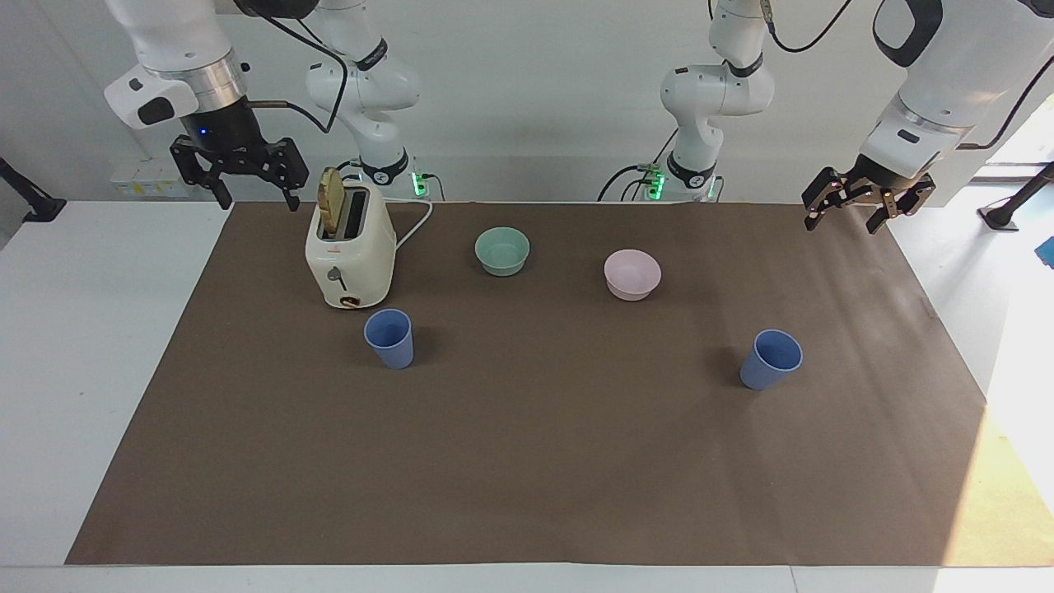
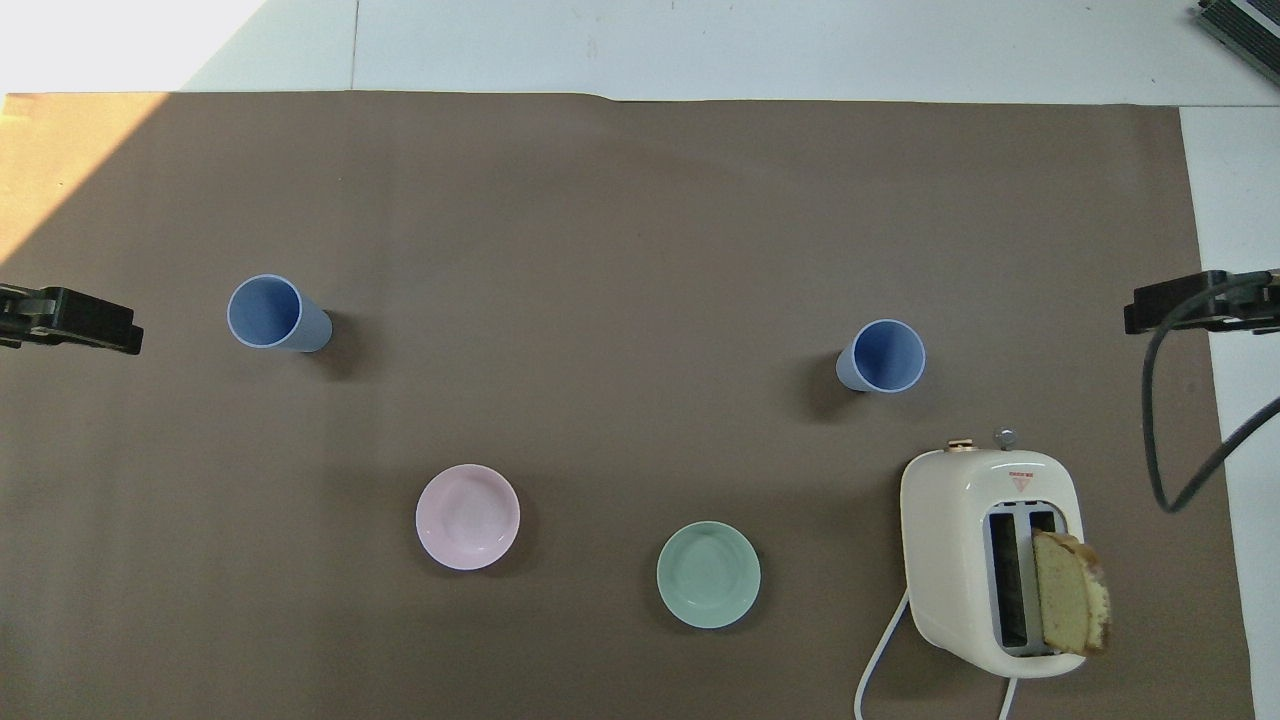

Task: Stack blue cups with both arms

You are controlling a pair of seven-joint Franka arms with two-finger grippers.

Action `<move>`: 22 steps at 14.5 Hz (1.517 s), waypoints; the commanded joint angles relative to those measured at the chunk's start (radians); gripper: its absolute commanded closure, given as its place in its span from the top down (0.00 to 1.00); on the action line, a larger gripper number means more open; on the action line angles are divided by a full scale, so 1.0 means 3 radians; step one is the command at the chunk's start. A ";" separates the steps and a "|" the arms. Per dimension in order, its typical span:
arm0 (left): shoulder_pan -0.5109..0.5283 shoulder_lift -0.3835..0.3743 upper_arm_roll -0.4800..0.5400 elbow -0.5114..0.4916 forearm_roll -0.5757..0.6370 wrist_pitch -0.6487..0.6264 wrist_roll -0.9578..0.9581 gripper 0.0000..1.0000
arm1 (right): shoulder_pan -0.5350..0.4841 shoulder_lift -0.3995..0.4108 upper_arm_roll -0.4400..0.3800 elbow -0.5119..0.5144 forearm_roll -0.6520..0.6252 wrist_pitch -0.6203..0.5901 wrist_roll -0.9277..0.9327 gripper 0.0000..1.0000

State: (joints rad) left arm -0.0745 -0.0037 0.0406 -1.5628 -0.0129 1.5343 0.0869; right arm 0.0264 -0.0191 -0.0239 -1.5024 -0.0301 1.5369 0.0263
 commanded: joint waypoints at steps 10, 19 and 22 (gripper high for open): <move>-0.0012 -0.0044 0.0013 -0.0052 -0.0008 0.0116 -0.0003 1.00 | -0.0042 -0.0090 0.0008 -0.0105 0.0049 0.0031 -0.0072 1.00; -0.0012 -0.0044 0.0013 -0.0052 -0.0008 0.0122 0.0002 1.00 | -0.0042 -0.0090 0.0008 -0.0110 0.0049 0.0031 -0.0072 1.00; -0.0012 -0.0044 0.0013 -0.0052 -0.0008 0.0122 0.0002 1.00 | -0.0042 -0.0090 0.0008 -0.0110 0.0049 0.0031 -0.0072 1.00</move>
State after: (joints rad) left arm -0.0745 -0.0037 0.0405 -1.5632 -0.0129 1.5545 0.0869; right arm 0.0244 -0.0193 -0.0239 -1.5038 -0.0301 1.5369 0.0263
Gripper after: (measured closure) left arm 0.000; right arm 0.000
